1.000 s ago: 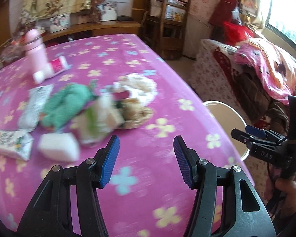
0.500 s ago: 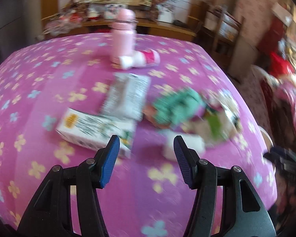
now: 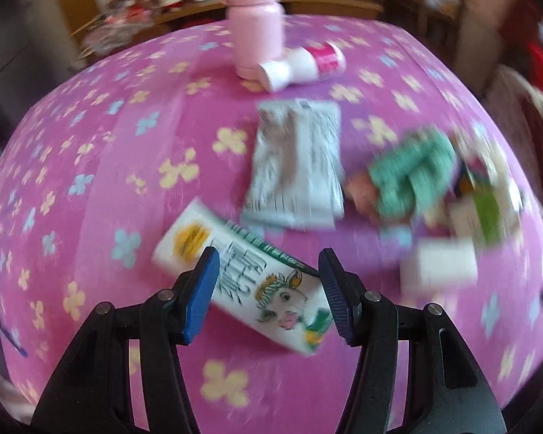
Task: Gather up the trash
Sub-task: 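Move both tools back over the remaining trash on the table, then grasp the white sponge with the right tool while the left tool grasps the milk carton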
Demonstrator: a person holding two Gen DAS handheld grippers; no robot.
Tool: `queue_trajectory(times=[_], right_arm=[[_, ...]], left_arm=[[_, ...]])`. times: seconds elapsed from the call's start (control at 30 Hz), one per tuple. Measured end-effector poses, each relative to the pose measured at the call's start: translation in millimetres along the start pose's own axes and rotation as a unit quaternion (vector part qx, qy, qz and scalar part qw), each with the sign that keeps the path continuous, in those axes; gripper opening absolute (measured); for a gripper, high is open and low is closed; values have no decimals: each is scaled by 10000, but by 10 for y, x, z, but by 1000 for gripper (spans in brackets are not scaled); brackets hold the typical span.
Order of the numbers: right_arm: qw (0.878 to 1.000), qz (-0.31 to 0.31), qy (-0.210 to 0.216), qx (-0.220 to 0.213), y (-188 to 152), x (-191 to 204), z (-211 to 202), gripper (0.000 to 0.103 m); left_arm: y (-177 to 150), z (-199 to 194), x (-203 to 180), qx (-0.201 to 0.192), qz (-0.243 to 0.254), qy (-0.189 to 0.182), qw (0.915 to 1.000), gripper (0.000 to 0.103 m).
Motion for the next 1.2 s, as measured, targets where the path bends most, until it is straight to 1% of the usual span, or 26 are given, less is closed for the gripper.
queue_trajectory(times=[0.03,0.07,0.1,0.17,0.2,0.27,0.37,0.4,0.43,0.53,0.6,0.67,0.77,0.83,0.87,0.9,0.93,0.97,1.0,1.07,1.2], right_arm=[[10000,-19,46,11,12,44,35,71],[10000,-31,81,23,13,81,56,71],[9999,-47,129,37,13,121,77,71],[9995,-117,279,68,23,227,133,71],[9992,-177,346,86,26,287,165,71],[9984,-334,431,123,36,420,238,71],[9967,-603,521,160,63,630,369,71],[9960,-686,553,171,76,688,407,71],[9950,-783,585,184,90,750,449,71],[9914,-1148,585,226,174,905,600,71],[9889,-1373,511,258,235,967,697,71],[9856,-1617,401,288,313,998,816,77],[9826,-1792,247,422,407,975,991,78],[9825,-1745,290,579,443,935,1112,78],[9830,-1689,345,630,445,914,1138,76],[9841,-1585,430,678,437,891,1171,71],[9853,-1455,564,693,424,870,1192,53],[9860,-1359,673,696,403,868,1195,37],[9864,-1305,724,681,380,874,1181,37],[9864,-1338,746,587,313,915,1109,32],[9850,-1413,928,339,207,978,770,31]], left_arm=[[-77,-24,16,21,220,54,9997,56],[-143,-46,26,71,374,30,9993,55],[-234,-57,72,236,511,-199,9982,55],[-333,-66,186,434,469,-515,9966,55],[-385,-115,287,420,312,-569,9970,55],[-442,-228,411,254,55,-681,9973,55],[-469,-348,555,75,-496,-1044,9933,56],[-471,-361,583,15,-707,-1207,9902,60],[-468,-358,578,-10,-790,-1267,9888,66],[-421,-288,476,-108,-757,-1264,9890,68],[-359,-196,418,-84,-741,-1331,9883,68],[-301,-117,372,-82,-759,-1419,9869,68],[-220,14,262,-47,-578,-1292,9899,68],[-181,92,194,-43,-417,-1120,9928,68],[-175,120,177,-44,-382,-1045,9938,68],[-185,148,176,-27,-391,-998,9942,67],[-191,172,179,-1,-426,-994,9941,67],[-205,191,186,25,-470,-1019,9937,65],[-235,203,200,47,-541,-1072,9927,56],[-283,172,231,43,-642,-1028,9926,56],[-353,-56,199,-123,-697,-1088,9915,56]])
Point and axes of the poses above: each gripper's, at about its wrist camera, not at the fingertips, and z roughly the way its jaws point, x to its left, y to its top, the point moved 4 cm from there along z, roughly the way its jaws point, and after that the axes turned 12 degrees about y, right-handed, at the moved point
